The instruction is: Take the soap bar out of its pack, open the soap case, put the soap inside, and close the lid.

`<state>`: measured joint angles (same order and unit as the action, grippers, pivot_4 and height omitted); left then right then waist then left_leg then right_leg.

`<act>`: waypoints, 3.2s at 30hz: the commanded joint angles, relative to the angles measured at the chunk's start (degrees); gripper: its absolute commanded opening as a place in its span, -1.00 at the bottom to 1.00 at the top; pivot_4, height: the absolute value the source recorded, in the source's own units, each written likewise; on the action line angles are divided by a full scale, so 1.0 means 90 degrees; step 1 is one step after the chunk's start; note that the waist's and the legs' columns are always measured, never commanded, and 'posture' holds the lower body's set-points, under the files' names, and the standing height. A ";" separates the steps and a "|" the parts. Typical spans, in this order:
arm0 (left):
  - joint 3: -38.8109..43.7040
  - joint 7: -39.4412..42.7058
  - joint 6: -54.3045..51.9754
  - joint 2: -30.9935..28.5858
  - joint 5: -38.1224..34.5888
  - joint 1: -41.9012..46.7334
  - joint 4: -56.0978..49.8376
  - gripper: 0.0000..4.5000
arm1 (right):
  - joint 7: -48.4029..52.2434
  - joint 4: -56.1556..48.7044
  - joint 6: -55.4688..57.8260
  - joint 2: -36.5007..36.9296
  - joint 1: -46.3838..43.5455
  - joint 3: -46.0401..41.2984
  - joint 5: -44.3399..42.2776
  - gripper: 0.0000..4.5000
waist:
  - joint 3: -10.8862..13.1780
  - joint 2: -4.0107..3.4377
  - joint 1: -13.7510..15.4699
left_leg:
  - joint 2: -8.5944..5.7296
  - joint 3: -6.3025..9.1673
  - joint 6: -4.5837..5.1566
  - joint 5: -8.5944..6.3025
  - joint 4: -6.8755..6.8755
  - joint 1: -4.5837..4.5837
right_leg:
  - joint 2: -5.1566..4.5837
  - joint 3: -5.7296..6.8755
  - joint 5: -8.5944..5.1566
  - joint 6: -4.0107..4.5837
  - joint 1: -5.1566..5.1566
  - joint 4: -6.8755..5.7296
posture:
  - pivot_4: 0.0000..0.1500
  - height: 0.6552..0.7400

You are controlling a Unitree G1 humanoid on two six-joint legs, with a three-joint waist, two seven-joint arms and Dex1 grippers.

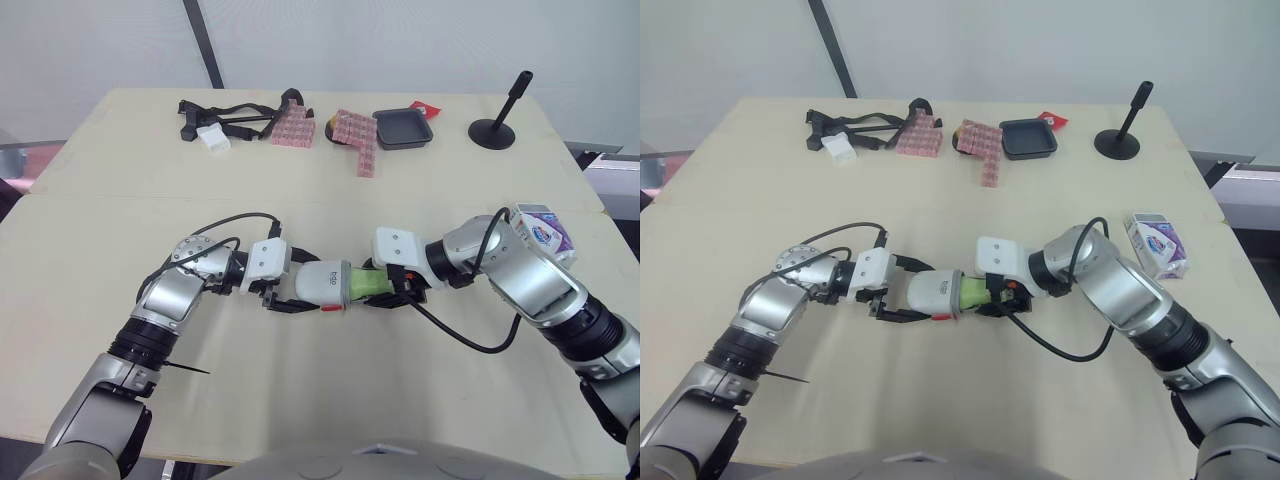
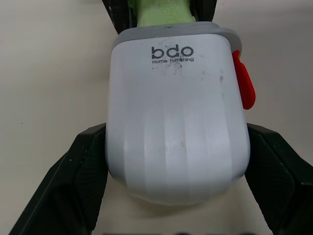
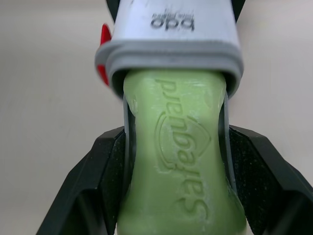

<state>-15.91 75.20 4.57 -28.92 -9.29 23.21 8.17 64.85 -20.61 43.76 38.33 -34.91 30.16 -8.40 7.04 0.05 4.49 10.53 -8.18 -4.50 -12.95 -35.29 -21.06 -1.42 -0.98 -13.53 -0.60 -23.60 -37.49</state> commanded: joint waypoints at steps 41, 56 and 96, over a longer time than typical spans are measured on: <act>-0.0069 -0.0279 -0.0086 0.0208 -0.0016 0.0157 -0.0091 0.53 | 0.0015 -0.0514 0.0635 0.0022 -0.0453 -0.0191 -0.0482 0.94 | 0.0000 0.0000 0.0003 | -0.0004 0.0000 -0.0001 0.0000 0.0000 -0.0001 | 0.0002 0.0000 0.0000 0.0000 0.0001 -0.0011 | 1.00 1.00; -0.0078 -0.0265 -0.0077 0.0177 -0.0004 0.0154 -0.0047 0.53 | -0.0042 -0.0730 0.0850 0.0424 -0.0187 -0.0671 -0.0920 0.94 | 0.0000 0.0000 0.0017 | -0.0004 0.0000 -0.0001 0.0000 -0.0001 -0.0003 | 0.0001 0.0000 0.0000 0.0000 0.0001 -0.0010 | 1.00 1.00; -0.0119 -0.0237 0.0005 0.0155 0.0060 0.0281 0.0071 0.53 | -0.0538 -0.0427 -0.0627 0.0452 0.0869 -0.0671 -0.0316 -0.99 | 0.0000 0.0000 0.0008 | 0.0001 0.0001 0.0001 0.0000 -0.0006 0.0000 | -0.0002 -0.0002 0.0000 0.0000 0.0002 0.0001 | 1.00 1.00</act>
<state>-17.04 73.28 4.09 -27.62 -8.63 24.69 9.54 60.15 -23.46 38.74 42.51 -25.54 24.49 -11.61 7.04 0.05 4.56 10.54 -8.18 -4.49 -12.95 -35.35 -21.06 -1.45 -1.00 -13.53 -0.60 -23.58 -37.48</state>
